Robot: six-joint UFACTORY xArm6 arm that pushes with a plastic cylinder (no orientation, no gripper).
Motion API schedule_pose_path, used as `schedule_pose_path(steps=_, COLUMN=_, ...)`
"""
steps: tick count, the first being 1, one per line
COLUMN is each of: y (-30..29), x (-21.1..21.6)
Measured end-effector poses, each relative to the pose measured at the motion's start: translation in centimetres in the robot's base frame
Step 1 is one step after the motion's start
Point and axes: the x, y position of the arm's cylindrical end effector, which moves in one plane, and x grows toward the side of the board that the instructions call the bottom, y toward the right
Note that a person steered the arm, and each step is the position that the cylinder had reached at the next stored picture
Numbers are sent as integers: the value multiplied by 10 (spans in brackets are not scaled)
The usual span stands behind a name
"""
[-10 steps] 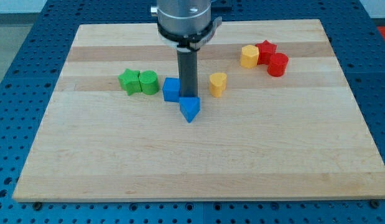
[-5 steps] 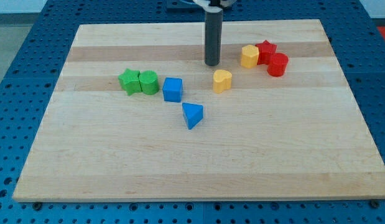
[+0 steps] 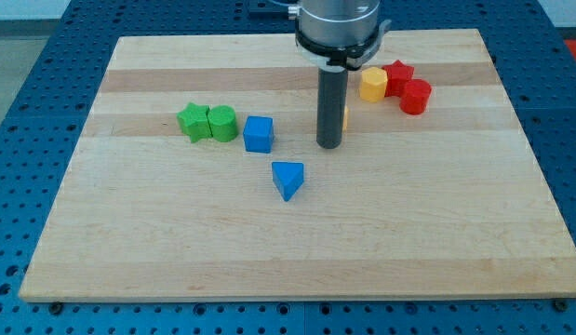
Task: Separate the blue blocks from each other
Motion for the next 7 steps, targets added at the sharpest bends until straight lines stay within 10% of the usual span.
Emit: schedule_pose_path(steps=7, y=-17, x=18)
